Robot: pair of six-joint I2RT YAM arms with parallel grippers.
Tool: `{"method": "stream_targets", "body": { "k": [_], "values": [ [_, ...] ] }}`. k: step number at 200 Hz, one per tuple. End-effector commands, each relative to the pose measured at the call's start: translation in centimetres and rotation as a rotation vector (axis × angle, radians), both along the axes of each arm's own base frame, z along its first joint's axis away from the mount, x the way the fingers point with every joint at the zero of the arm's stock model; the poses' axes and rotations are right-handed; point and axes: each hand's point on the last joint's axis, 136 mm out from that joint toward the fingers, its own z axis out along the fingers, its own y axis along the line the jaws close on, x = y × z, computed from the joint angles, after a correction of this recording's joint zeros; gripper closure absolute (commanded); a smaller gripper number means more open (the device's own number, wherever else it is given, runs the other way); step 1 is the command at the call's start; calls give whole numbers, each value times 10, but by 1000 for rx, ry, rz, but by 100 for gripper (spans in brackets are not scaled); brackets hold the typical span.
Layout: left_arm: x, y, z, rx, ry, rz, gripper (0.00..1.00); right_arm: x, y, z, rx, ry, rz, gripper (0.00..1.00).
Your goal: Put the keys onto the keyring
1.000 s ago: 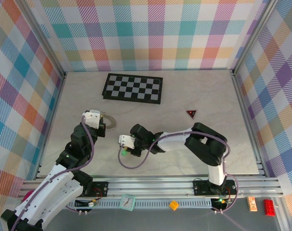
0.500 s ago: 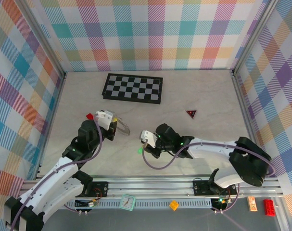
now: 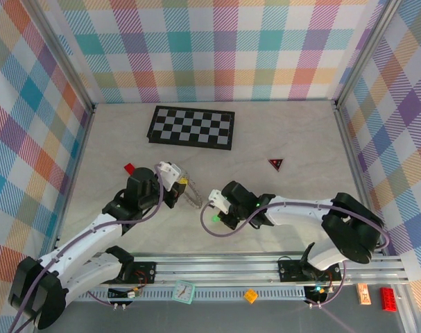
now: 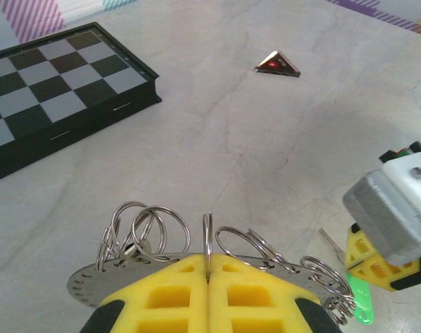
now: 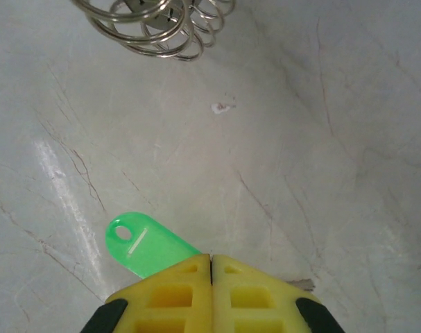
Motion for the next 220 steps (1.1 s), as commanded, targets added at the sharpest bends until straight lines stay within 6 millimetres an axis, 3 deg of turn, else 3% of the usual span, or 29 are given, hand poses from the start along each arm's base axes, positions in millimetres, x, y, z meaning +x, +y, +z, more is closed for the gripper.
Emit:
{"method": "stream_targets", "body": {
  "k": [1,45,144,172,220],
  "values": [
    [0,-16,29,-46,-88,-78,100,-2,1,-4,-1,73,-76,100],
    [0,-17,27,-38,-88,-85,100,-9,-3,-24,-40,152,-108,100],
    [-1,-17,26,-33,-91,-86,100,-5,-6,-12,-33,140,-141,77],
    [-2,-17,27,-33,-94,-87,100,-4,-8,-12,-44,137,-145,78],
    [-2,-18,27,-33,-93,-91,100,-5,-2,-3,-14,141,-130,92]
  ]
}}
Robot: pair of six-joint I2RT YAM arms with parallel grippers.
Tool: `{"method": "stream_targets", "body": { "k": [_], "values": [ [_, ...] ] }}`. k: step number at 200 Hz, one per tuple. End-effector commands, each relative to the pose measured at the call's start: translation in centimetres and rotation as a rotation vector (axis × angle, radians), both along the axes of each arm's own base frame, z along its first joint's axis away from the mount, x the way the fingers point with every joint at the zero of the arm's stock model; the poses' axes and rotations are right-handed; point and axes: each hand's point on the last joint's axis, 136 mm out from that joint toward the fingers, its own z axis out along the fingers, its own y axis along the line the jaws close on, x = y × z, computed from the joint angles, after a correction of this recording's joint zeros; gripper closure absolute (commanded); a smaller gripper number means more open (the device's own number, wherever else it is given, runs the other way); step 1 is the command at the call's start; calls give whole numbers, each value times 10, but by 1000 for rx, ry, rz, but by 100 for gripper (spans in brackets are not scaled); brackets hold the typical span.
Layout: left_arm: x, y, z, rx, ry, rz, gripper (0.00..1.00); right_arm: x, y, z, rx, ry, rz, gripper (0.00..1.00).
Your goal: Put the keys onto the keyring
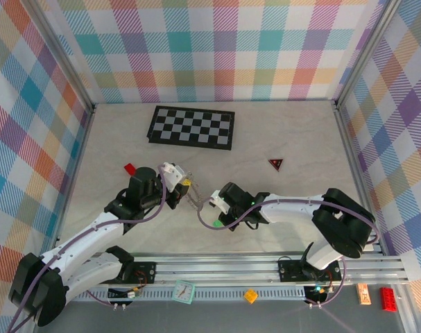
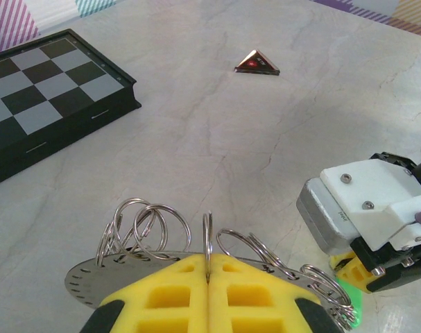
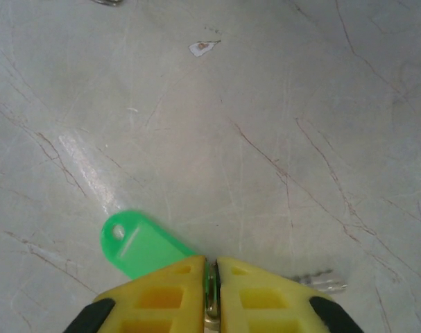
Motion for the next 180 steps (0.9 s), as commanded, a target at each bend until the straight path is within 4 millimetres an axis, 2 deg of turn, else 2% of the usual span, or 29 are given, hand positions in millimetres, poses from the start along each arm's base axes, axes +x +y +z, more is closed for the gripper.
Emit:
{"method": "stream_targets", "body": {
  "k": [1,55,96,114,141,180],
  "values": [
    [1,-9,27,-39,-78,-35,100,1,6,17,32,-3,7,92],
    [1,-9,26,-37,-77,-37,100,0,4,19,38,15,-2,100],
    [0,-9,28,-39,-80,-40,100,-1,4,21,47,29,1,100],
    [-1,-10,28,-41,-81,-48,100,1,8,34,95,-3,11,100],
    [-6,-14,30,-51,-81,-81,100,-1,18,66,218,-86,87,100],
    [-26,-29,32,-61,-83,-202,100,-12,25,110,374,-203,259,100]
  ]
}}
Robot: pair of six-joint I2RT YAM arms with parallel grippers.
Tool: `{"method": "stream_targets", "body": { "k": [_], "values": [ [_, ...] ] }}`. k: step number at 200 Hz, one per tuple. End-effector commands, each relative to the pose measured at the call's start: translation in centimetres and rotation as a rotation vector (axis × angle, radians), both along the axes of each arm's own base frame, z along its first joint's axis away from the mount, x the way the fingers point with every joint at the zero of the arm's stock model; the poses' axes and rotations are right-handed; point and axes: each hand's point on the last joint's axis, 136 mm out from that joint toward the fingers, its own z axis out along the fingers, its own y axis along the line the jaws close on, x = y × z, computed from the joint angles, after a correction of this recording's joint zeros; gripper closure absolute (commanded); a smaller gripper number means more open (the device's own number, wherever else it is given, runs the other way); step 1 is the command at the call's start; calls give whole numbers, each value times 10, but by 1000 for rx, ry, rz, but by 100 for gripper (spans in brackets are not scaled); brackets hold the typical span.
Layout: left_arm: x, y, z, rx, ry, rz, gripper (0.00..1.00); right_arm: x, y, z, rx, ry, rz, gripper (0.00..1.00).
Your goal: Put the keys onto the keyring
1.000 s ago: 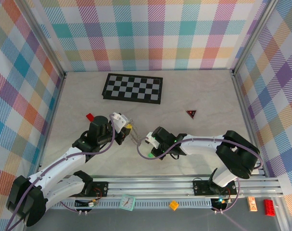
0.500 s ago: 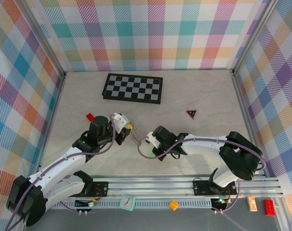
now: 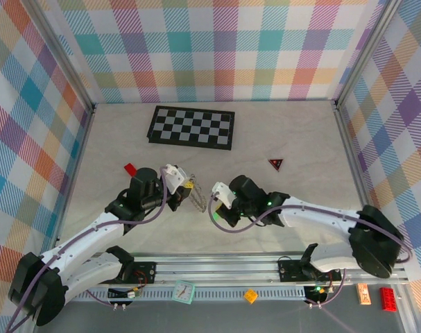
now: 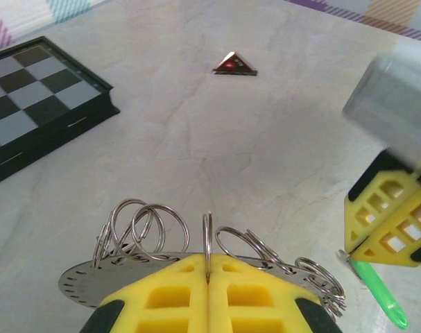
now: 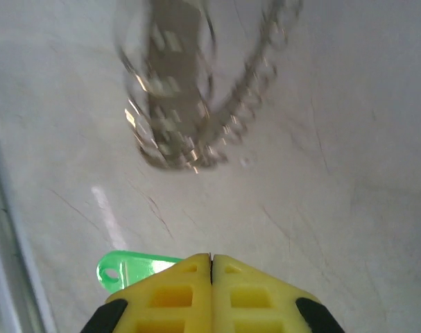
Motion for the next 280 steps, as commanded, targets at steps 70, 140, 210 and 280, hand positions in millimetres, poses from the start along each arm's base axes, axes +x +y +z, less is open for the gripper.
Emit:
{"method": "stream_targets", "body": {
  "k": [70,140,210,280],
  "values": [
    [-22,-18,30,-31,-106,-138,100,-1,-2,8,48,-34,42,100],
    [-38,-30,33,-62,-103,-247,100,3,-3,51,205,-52,75,100],
    [-45,-34,28,-35,-133,-272,100,18,-5,84,197,-137,159,100],
    [-57,-44,11,-48,65,-304,100,30,-2,89,145,-429,285,100]
  ]
}}
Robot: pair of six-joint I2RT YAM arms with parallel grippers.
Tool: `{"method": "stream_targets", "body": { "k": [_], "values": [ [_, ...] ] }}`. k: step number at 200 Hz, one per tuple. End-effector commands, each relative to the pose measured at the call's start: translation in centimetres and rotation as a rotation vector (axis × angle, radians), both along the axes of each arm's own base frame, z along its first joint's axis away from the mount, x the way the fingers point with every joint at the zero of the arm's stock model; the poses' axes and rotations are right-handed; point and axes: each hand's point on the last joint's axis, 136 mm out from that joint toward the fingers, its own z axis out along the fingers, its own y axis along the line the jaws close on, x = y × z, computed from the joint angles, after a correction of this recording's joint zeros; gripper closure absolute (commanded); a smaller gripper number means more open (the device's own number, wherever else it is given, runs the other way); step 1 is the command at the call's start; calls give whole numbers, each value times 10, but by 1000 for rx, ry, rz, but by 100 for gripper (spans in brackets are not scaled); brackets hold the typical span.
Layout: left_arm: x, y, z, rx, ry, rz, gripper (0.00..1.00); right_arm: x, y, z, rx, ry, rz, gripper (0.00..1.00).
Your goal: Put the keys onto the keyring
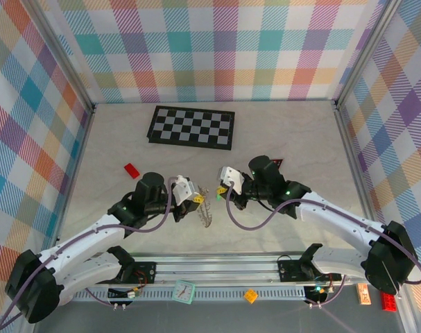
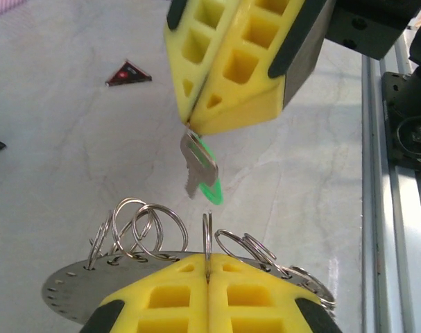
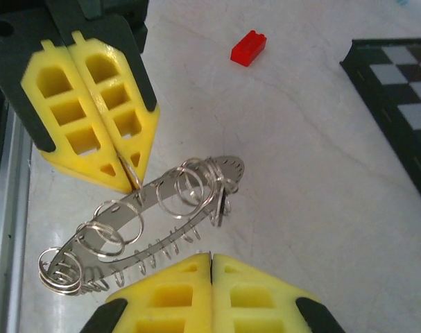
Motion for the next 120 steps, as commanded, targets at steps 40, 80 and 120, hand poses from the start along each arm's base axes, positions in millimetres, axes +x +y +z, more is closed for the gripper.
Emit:
{"method": "stream_targets", "body": {
  "k": [40,80,120],
  "values": [
    [-8,-14,5,-41,163,-12,100,-9,6,-3,-9,-211,144,100],
    [-8,-17,2,-39,205,-15,100,-19,9,-9,-10,-221,191,100],
    [-10,-20,0,-35,220,-32,100,-25,13,-9,-2,-225,224,100]
  ]
}}
